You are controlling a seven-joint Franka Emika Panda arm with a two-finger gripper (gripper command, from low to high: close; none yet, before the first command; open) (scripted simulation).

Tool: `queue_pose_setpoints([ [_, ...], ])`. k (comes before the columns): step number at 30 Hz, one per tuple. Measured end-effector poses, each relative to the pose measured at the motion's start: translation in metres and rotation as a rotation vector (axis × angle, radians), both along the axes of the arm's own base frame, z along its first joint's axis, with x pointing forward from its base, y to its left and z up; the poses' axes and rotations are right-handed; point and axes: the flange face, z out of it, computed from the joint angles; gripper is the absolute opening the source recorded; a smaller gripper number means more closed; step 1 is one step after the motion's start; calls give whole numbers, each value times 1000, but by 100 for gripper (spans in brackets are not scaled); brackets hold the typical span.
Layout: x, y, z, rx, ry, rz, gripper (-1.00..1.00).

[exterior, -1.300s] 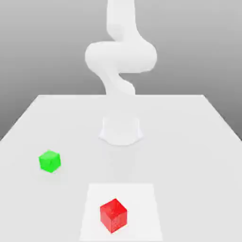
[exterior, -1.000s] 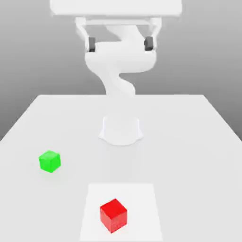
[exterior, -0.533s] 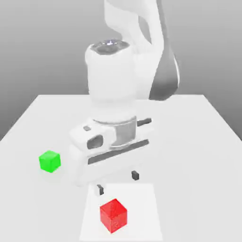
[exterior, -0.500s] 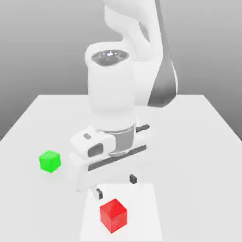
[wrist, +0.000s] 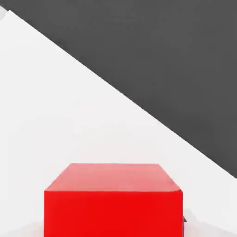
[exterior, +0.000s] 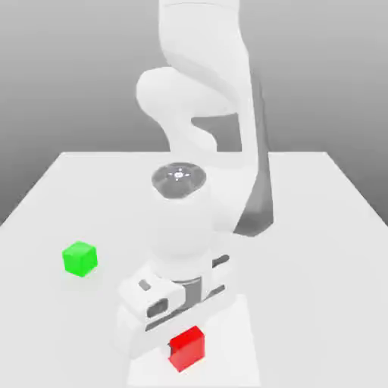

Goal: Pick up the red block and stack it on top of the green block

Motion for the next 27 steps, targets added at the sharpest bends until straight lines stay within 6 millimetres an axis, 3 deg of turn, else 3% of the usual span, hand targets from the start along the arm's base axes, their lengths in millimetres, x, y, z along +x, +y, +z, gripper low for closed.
queue_pose_setpoints([
  [2, -1, -1, 22, 1, 1, -2, -100],
  [5, -19, -51, 45, -16, 1, -109, -100],
  [6, -30, -78, 51, -22, 1, -172, -100],
  [9, -66, -134, 64, -34, 4, -314, -100],
  [15, -145, -194, 76, -35, 9, -532, -100],
  [19, -204, -220, 74, -19, 8, -692, -100],
  [22, -240, -227, 69, 1, 3, -793, -100],
  [27, -241, -225, 52, 42, 0, -806, -100],
])
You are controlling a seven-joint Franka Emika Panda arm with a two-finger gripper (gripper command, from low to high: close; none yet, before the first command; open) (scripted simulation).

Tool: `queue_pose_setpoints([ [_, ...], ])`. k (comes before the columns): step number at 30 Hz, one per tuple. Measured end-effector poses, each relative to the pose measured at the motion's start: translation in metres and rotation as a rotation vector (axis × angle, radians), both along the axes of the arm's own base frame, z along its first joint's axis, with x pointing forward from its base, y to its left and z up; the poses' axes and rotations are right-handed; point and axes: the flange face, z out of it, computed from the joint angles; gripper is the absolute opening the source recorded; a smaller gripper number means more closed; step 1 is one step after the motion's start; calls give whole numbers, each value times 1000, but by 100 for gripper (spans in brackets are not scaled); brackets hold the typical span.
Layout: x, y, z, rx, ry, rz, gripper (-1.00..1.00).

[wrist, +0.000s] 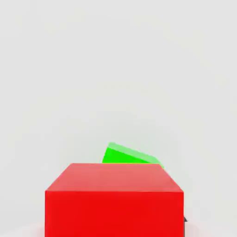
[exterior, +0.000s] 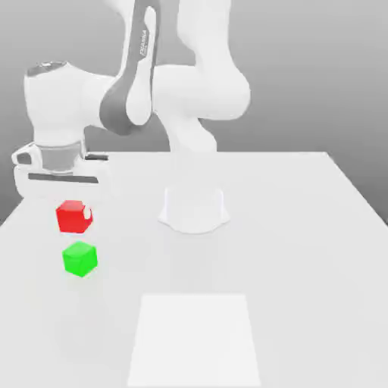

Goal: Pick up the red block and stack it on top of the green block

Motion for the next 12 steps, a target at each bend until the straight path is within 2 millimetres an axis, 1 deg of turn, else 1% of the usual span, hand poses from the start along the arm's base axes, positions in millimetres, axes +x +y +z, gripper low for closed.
queue_pose_setpoints([
  [5, 2, 0, -21, 6, -6, -2, -100],
  [10, -4, -1, -45, -20, 7, -8, -100],
  [11, -6, -2, -49, -27, 12, -10, 100],
  [12, -6, -2, -49, -27, 12, -10, 100],
])
